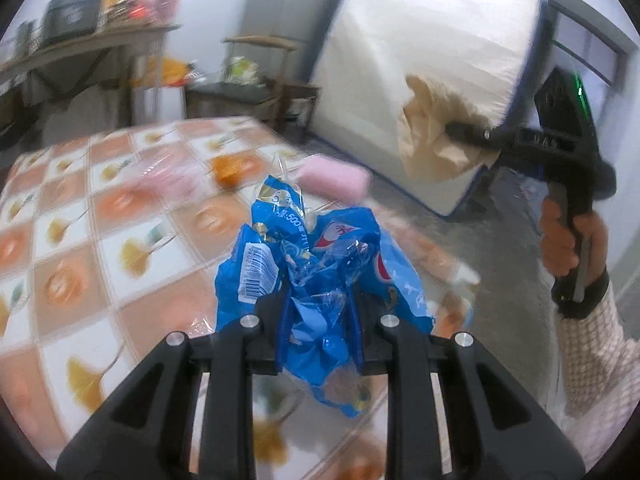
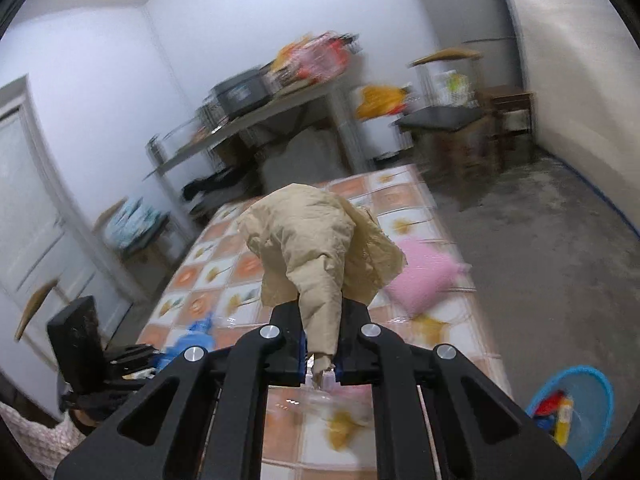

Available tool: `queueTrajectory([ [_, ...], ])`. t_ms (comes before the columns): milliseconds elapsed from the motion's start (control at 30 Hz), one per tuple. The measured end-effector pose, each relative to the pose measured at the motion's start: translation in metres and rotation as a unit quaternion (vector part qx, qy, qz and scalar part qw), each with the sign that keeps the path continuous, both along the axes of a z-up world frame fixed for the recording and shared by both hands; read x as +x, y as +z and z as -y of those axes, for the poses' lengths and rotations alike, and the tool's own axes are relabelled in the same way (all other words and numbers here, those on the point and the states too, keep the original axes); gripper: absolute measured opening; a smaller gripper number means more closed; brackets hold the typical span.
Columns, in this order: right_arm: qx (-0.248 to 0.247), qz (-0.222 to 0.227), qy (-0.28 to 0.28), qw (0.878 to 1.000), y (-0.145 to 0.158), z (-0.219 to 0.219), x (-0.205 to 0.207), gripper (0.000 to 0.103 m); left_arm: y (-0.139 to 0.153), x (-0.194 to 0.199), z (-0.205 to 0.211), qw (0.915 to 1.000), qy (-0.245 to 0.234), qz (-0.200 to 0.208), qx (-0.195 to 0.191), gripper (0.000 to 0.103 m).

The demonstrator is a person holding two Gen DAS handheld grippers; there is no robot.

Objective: Collect trash
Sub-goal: 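Carry the Yakult bag and beige paper to the wastebasket and release both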

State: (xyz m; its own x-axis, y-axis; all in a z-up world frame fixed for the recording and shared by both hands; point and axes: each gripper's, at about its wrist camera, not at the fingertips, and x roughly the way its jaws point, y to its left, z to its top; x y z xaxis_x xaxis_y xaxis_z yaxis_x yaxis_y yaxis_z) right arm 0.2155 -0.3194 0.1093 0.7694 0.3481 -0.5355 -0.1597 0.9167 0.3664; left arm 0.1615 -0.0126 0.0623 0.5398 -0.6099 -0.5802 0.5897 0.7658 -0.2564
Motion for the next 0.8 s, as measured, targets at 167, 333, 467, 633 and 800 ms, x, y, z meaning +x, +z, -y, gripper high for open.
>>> queueTrajectory([
  [167, 0.002, 0.008, -0.117, 0.993, -0.006, 0.081, -0.059, 0.01, 0.02, 0.001, 0.073, 0.9962, -0.084, 0.021, 0.005, 0.022],
  [333, 0.03, -0.011, -0.239, 0.97, -0.045, 0.16, -0.127, 0.01, 0.025, -0.017, 0.159, 0.9835, -0.18, 0.018, 0.004, 0.021],
  [467, 0.064, -0.041, -0.307, 0.949, -0.086, 0.208, -0.168, 0.009, 0.016, -0.039, 0.228, 0.9673, -0.253, 0.007, 0.018, 0.021],
  [633, 0.099, -0.08, -0.349, 0.928, -0.141, 0.248, -0.196, 0.009, -0.021, -0.058, 0.313, 0.9465, -0.317, -0.04, 0.043, 0.02],
  [800, 0.124, -0.122, -0.354, 0.919, -0.194, 0.272, -0.188, 0.009, -0.089, -0.048, 0.391, 0.9434, -0.306, -0.089, 0.094, 0.02],
])
